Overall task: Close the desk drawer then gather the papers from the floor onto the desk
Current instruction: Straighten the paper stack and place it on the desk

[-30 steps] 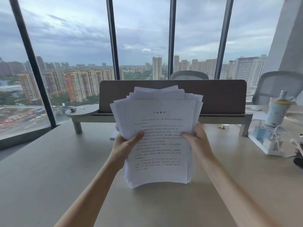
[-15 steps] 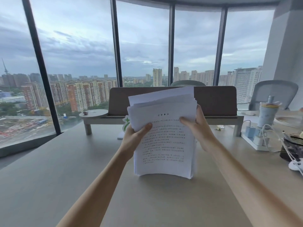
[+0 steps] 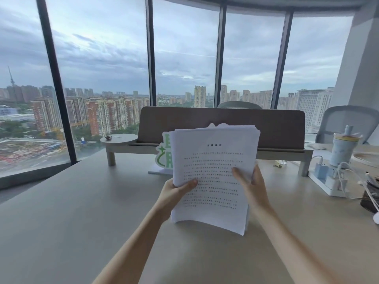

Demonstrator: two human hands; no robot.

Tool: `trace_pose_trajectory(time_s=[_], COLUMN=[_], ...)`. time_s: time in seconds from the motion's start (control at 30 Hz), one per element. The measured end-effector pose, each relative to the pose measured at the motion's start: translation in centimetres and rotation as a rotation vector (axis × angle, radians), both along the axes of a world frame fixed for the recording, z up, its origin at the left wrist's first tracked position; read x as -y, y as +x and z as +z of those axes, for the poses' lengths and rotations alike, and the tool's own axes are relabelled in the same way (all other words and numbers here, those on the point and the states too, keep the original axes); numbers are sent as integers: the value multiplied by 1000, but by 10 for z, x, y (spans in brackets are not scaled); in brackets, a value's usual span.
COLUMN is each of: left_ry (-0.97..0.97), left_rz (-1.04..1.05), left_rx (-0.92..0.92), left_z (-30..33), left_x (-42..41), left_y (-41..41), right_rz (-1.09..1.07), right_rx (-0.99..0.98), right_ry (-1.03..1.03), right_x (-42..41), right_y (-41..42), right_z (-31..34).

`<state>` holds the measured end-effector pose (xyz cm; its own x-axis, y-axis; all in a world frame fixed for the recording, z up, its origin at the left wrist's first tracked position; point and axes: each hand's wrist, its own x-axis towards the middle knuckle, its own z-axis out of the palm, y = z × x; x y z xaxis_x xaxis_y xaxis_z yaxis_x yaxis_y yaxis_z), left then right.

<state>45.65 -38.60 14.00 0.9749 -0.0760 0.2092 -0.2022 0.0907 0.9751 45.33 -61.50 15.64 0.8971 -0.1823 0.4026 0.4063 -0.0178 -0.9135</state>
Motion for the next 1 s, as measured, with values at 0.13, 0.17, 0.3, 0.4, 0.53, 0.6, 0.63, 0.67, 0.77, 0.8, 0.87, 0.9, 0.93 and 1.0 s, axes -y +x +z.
trace_pose_trajectory(time_s=[0.13, 0.17, 0.3, 0.4, 0.53, 0.6, 0.63, 0.67, 0.77, 0.8, 0.87, 0.9, 0.93, 1.0], left_ry=[-51, -61, -108, -94, -88, -33, -14, -13, -77, -90, -89, -75, -52, -38], left_rz=[22, 38, 72, 63, 71, 63, 68, 79, 134, 158, 193, 208, 219, 241], left_rx=[-19, -16, 2, 10, -13, -8, 0, 11, 63, 75, 73, 53, 34, 27], left_z=[-13, -11, -7, -14, -32, -41, -43, -43, -38, -39, -43, -47, -51, -55], left_x=[4, 6, 3, -1, 5, 10, 11, 12, 13, 13, 13, 13, 12, 9], left_y=[10, 12, 20, 23, 24, 23, 21, 20, 17, 18, 16, 16, 15, 14], right_rz=[-28, -37, -30, -13, -5, 1, 8, 12, -21, -24, 6, 28, 47, 35], right_rx=[9, 15, 48, 44, -14, -41, -52, -59, -39, -26, -23, -49, -80, -109], right_ry=[17, 22, 24, 6, 14, 9, 12, 13, 45, 53, 33, -1, -36, -75], right_x=[-5, -6, -10, -10, -10, -11, -11, -11, -11, -11, -15, -17, -19, -20], right_y=[10, 13, 22, 22, 21, 19, 18, 18, 19, 19, 19, 18, 17, 17], right_z=[-15, -13, -4, -13, -40, -51, -55, -56, -52, -51, -56, -61, -65, -69])
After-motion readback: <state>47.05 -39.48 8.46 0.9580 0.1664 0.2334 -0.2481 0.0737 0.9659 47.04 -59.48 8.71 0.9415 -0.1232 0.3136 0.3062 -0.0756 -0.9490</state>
